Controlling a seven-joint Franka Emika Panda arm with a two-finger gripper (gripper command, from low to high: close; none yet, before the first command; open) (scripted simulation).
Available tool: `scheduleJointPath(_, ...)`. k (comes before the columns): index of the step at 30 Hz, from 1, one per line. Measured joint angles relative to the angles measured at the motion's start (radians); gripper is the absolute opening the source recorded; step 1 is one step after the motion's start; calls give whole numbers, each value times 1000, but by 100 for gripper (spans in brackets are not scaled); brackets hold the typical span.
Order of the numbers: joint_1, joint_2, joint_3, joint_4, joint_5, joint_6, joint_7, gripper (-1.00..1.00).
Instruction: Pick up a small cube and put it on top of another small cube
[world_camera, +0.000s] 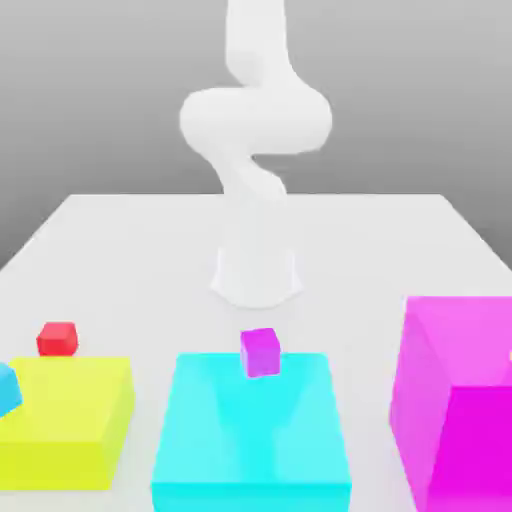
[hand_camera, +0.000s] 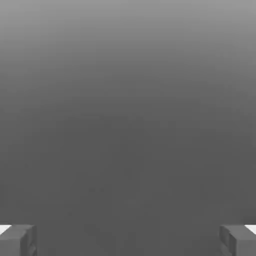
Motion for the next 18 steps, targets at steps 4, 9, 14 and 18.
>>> scheduleJointPath(4, -112, 120, -26, -66, -34, 75, 101, 0)
scheduleJointPath(9, -240, 264, -72, -146, -70, 165, 218, 0)
scheduleJointPath(14, -356, 407, -137, -225, -95, 255, 327, 0)
scheduleJointPath(18, -440, 522, -196, -289, -93, 329, 399, 0)
